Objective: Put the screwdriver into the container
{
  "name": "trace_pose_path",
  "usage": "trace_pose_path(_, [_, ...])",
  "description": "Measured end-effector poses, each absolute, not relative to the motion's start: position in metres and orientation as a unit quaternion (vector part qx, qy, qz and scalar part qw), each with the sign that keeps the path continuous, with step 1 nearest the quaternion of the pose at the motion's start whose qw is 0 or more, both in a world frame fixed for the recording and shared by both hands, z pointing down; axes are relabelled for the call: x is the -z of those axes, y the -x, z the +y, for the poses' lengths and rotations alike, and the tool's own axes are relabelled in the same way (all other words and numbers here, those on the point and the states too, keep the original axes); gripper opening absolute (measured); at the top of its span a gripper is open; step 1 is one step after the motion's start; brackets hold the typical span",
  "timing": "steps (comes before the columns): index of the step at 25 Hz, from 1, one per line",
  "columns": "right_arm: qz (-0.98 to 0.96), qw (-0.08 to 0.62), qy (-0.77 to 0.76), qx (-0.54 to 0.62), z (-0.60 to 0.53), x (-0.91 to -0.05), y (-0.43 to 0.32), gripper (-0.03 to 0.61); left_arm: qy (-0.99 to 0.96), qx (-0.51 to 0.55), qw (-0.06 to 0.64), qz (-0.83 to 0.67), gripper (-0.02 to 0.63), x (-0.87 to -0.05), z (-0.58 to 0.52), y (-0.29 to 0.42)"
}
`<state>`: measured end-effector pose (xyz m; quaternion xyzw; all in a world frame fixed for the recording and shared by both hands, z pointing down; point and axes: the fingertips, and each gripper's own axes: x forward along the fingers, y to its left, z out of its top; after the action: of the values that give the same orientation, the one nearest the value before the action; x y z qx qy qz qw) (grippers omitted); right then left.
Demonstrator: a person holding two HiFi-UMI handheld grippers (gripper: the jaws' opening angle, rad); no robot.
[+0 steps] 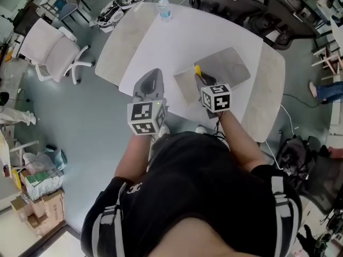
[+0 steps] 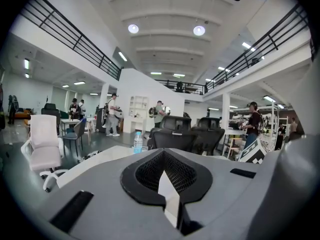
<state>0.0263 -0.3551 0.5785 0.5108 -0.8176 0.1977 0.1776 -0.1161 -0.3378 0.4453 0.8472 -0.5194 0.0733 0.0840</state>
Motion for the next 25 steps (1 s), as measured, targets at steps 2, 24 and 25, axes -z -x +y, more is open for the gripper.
trace_pose_path(2, [-0.810, 0.193, -0.511, -0.215, -0.356, -0.593, -0.028, 0.066, -0.847, -0.076, 0.084, -0.520, 0.003, -0.447, -0.339, 0.117])
trace_pose_path(24, [-0.751, 0.307, -0.511, -0.284, -0.375, -0.670, -0.011, 0.066, -0.817, -0.072, 0.095, -0.564, 0.003, -0.458, -0.344, 0.167])
trace_pose_path(25, [-0.745, 0.318, -0.513, -0.284, -0.376, -0.674, -0.011, 0.066, -0.817, -0.073, 0.096, -0.564, 0.003, -0.459, -0.344, 0.169])
